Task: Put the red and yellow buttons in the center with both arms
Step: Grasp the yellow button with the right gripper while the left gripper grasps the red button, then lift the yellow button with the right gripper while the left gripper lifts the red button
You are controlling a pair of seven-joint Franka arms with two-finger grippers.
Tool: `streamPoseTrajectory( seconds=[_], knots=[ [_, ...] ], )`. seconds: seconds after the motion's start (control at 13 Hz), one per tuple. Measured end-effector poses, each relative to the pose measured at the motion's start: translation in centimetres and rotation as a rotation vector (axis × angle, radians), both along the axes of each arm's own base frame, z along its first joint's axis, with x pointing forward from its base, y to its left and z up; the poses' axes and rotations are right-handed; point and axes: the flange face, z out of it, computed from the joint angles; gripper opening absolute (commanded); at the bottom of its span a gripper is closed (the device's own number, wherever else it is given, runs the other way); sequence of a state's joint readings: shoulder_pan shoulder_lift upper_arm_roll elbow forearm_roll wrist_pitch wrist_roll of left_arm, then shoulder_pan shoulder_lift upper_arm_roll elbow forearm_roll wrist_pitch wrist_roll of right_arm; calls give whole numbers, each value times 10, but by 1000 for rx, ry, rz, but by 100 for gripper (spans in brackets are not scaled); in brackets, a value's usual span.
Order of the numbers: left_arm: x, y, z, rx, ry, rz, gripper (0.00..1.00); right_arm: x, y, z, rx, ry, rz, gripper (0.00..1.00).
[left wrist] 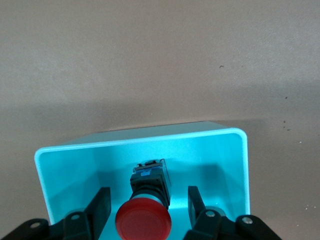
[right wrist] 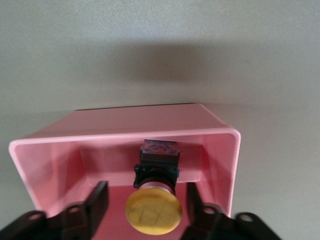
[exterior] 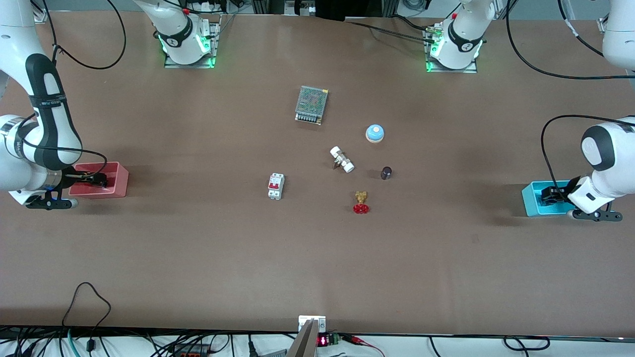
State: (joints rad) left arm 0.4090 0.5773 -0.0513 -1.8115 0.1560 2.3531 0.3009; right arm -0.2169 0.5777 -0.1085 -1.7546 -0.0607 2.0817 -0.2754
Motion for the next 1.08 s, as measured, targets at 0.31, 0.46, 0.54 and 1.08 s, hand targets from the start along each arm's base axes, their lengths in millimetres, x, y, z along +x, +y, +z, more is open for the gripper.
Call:
streamPoseTrajectory(
  seconds=[0.31, 0.46, 0.54, 1.08],
  knots=[
    [-3, 4, -4, -3, 5, 6, 55, 0, 0, -2, 1, 3, 0, 30],
    [-3, 4, -6, -7, 6, 10, 45, 0, 0, -2, 1, 3, 0, 28],
    [-3, 4, -7, -13, 6, 16, 42, 0, 1, -2, 1, 3, 1, 28],
    [1, 3, -2, -15, -12, 18, 27, 8, 15, 56, 20, 20, 28, 28]
  ],
)
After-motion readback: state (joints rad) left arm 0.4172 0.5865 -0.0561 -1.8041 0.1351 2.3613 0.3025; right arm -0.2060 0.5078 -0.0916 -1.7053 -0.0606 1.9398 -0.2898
